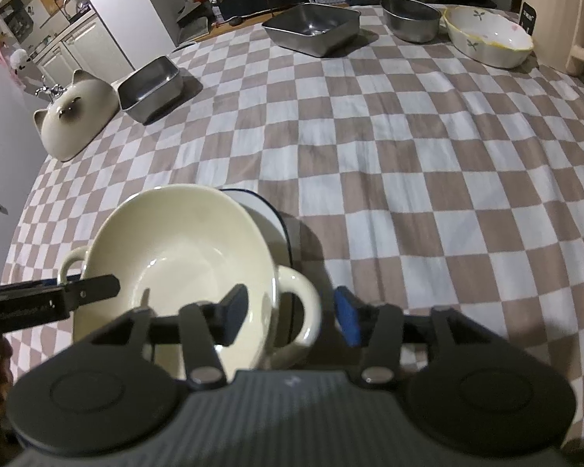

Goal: Organize plates and bowls
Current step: 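Open both tools and release the cream bowl handles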

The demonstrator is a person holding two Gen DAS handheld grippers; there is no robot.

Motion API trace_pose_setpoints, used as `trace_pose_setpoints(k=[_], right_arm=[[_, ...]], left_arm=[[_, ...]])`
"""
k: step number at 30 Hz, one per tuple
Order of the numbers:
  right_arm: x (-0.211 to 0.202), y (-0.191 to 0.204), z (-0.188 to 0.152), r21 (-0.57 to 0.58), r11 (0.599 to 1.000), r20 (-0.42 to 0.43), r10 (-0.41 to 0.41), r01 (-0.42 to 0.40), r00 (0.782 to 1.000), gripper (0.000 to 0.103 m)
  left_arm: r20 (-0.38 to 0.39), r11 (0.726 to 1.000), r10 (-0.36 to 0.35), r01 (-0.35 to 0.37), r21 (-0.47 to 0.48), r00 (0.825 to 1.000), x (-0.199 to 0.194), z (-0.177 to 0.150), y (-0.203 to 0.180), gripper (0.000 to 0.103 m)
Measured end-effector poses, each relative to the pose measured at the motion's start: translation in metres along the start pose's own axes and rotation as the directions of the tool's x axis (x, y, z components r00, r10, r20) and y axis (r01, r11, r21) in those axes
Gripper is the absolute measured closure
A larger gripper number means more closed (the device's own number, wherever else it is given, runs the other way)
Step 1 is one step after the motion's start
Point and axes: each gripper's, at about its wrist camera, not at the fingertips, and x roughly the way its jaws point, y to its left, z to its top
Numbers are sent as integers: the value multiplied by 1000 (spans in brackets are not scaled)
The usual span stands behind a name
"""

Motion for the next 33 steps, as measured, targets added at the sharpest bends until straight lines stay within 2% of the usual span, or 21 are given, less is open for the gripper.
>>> trace_pose_setpoints(k=[8, 12, 18, 20, 22, 27, 29, 31, 33], right_arm=[[-1, 3, -2, -28, 1000, 10, 7, -7, 1000, 32], [-4, 3, -3, -28, 999, 18, 18, -18, 1000, 30], [-8, 0, -5, -40, 999, 35, 23, -22, 999, 16], [-9, -2, -6, -38, 999, 40, 26, -24, 999, 6], [-10, -4, -7, -43, 999, 45, 27, -25, 999, 0], [-28, -12, -7, -60, 998, 112, 26, -20, 993, 1], [-41, -21, -4, -55, 998, 150, 27, -19, 988, 0], [-54, -34, 2, -51, 999, 182, 26, -17, 983, 0], [-66, -48, 12, -51, 999, 209, 11, 0, 978, 0]], left_arm=[[-9, 1000, 4, -4, 6, 1000, 0, -1, -2, 32], [-6, 1000, 1, -1, 10, 1000, -1, -1, -3, 24], [-11, 1000, 12, -12, -7, 1000, -1, -1, -2, 10], [-5, 1000, 16, -16, -12, 1000, -4, -1, -2, 5], [14, 1000, 26, -25, -10, 1000, -9, 0, -3, 2], [108, 999, 43, -44, 1, 993, -29, 2, -9, 0], [147, 999, 46, -45, -12, 988, -36, 5, -12, 0], [193, 996, 92, -86, -40, 977, -42, 12, -21, 0], [241, 996, 89, -79, -50, 967, -48, 23, -34, 0]])
